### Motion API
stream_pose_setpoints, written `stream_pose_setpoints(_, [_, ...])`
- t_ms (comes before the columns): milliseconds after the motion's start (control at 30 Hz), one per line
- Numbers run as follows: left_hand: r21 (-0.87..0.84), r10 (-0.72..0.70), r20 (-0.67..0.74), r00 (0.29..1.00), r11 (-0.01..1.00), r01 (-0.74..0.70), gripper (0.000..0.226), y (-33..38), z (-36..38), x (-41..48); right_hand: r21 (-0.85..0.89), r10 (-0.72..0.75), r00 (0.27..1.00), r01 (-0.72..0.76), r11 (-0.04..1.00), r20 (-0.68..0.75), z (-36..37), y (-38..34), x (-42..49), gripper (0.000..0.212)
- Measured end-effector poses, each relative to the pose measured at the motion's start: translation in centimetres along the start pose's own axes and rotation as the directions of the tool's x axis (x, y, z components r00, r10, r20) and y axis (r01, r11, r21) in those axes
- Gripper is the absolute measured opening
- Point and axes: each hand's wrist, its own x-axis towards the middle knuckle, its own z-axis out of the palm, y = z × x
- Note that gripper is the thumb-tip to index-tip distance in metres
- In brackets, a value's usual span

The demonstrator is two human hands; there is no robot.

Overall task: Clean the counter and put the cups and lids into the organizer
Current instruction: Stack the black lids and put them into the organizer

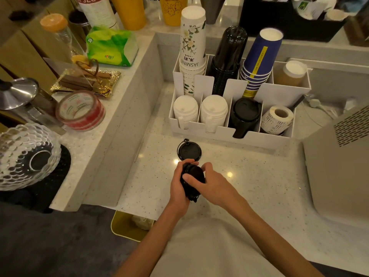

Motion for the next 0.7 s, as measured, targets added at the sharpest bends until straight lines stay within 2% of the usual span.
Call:
stream_pose_setpoints(100, [0.006, 0.024, 0.016, 1.0, 1.0, -0.024, 0.049, 0.1, -0.2, -0.2, -0.012, 0.035, 0.999, -0.035, 0.999, -0.019, 0.0, -0.1, 0.0, 0.065])
stream_pose_setpoints(400, [0.172, 0.072, 0.111, 0.991, 0.981, -0.09, 0.038, -0.6, -0.1, -0.1, -0.044, 0.075, 0.997, -0.076, 0.996, -0.035, -0.4, 0.1, -0.2, 0.068])
stream_pose_setpoints(533, [0.04, -0.042, 0.027, 0.999, 0.998, 0.041, 0.049, 0.1, 0.3, 0.0, -0.064, 0.058, 0.998, -0.059, 0.996, -0.022, -0.1, 0.5, 0.0, 0.075])
stream_pose_setpoints(633, [-0.1, -0.148, -0.047, 0.988, 0.985, 0.143, 0.046, 0.4, -0.4, 0.5, -0.035, 0.041, 0.995, -0.038, 0.999, 0.089, -0.5, 1.0, 0.2, 0.086])
stream_pose_setpoints(700, [-0.188, -0.224, -0.058, 0.973, 0.96, 0.21, 0.044, 0.4, -1.0, 0.6, -0.053, 0.017, 0.991, -0.011, 0.999, 0.13, -1.0, 1.6, 0.4, 0.08])
